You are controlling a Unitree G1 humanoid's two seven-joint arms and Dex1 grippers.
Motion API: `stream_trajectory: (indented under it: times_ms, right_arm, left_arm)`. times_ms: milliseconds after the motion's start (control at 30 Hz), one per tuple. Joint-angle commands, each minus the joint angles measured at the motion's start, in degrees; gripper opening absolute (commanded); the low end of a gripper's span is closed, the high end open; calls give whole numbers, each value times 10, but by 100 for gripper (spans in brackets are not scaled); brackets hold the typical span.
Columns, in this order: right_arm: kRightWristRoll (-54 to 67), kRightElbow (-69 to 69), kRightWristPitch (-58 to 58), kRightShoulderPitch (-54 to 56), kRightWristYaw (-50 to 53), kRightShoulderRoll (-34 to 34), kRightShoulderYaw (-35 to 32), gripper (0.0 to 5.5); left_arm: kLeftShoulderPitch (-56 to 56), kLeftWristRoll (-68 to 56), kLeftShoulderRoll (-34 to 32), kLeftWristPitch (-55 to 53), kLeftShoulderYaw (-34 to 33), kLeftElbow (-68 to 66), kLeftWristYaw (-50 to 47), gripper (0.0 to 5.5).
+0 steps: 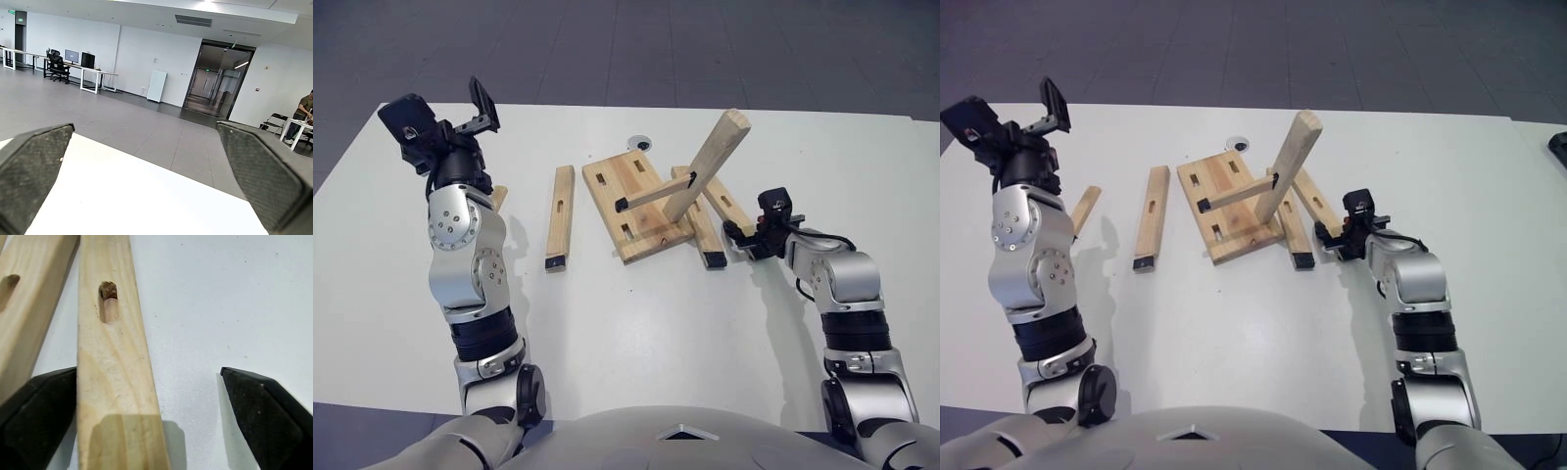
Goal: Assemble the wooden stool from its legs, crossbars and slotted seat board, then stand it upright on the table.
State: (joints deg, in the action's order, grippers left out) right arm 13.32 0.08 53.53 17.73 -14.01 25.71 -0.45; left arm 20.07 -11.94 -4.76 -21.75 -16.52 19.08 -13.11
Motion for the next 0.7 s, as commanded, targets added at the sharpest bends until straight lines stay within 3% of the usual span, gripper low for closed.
stream_trajectory:
  times_ms: [33, 467, 700]
  right_arm:
    - [-7, -2, 20, 13, -17, 4, 14, 415]
    - [-19, 22, 44, 20, -29, -6, 24, 205]
    - [-25, 2, -35, 0, -18, -28, 4, 204]
  left_arm:
    - [-4, 5, 4, -10, 1, 6, -5, 540]
    - [2, 10, 8, -14, -2, -13, -8, 540]
    - [-4, 12, -4, -38, -6, -42, -1, 540]
